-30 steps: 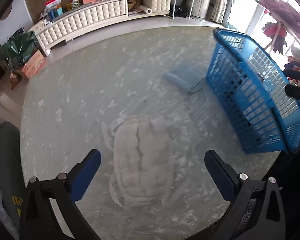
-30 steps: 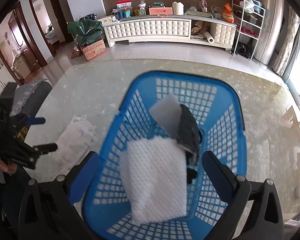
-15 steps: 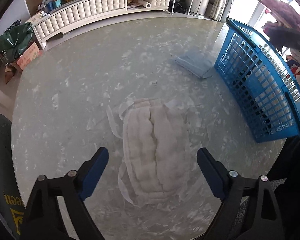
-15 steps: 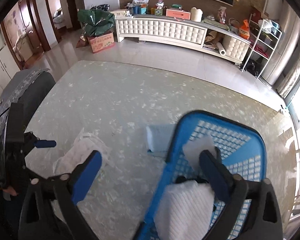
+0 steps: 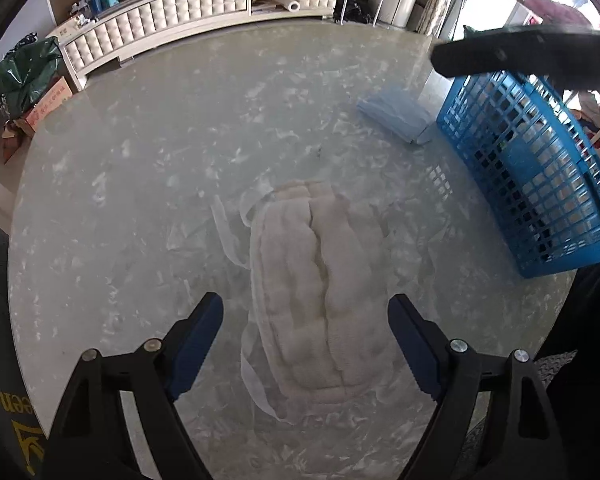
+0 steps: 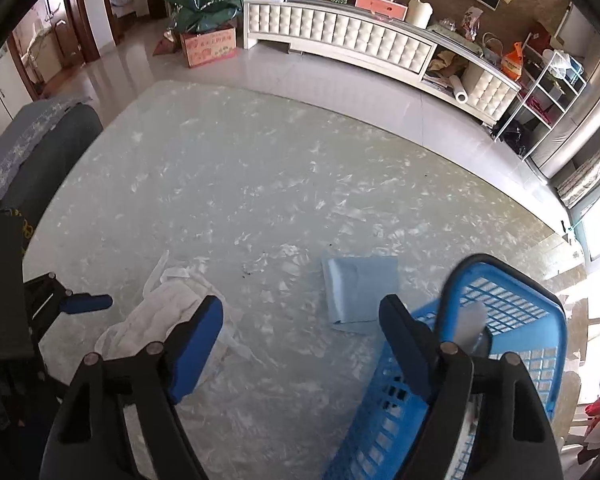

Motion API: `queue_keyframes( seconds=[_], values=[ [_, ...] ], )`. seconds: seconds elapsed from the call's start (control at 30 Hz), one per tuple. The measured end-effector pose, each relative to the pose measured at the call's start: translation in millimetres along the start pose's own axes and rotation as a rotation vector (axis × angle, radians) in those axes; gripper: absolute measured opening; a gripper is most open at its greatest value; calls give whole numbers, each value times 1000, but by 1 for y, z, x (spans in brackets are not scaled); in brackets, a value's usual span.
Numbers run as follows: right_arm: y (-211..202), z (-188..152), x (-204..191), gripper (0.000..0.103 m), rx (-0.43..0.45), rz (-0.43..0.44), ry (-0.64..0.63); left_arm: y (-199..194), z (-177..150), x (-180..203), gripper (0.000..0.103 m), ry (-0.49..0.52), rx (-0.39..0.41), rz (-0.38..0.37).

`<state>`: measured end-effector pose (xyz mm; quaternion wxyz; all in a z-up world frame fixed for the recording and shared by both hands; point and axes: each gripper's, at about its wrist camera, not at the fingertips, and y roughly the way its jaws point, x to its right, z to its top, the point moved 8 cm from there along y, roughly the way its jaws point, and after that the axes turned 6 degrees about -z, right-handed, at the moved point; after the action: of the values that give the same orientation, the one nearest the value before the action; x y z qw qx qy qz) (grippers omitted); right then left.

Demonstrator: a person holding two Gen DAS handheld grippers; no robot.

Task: Organize soft objects
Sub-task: 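Lift the right tool out of the basket toward the light-blue cloth, then grasp the light-blue cloth with the right tool while the left tool grasps the quilted pad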

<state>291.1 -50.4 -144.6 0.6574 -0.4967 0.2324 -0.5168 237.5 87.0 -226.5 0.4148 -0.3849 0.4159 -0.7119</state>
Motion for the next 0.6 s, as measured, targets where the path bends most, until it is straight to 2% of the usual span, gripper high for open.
queue_keyframes(
  seconds=[0.27, 0.3, 0.6],
  values=[
    [29, 7, -14, 76, -73, 5, 32, 15, -2, -2, 83, 3, -10, 4],
    [34, 7, -16, 76, -86, 7, 37, 16, -1, -1, 78, 4, -11, 3],
    [70, 5, -10, 76, -182, -76, 100, 38, 5, 1, 65, -12, -29, -16]
  ],
)
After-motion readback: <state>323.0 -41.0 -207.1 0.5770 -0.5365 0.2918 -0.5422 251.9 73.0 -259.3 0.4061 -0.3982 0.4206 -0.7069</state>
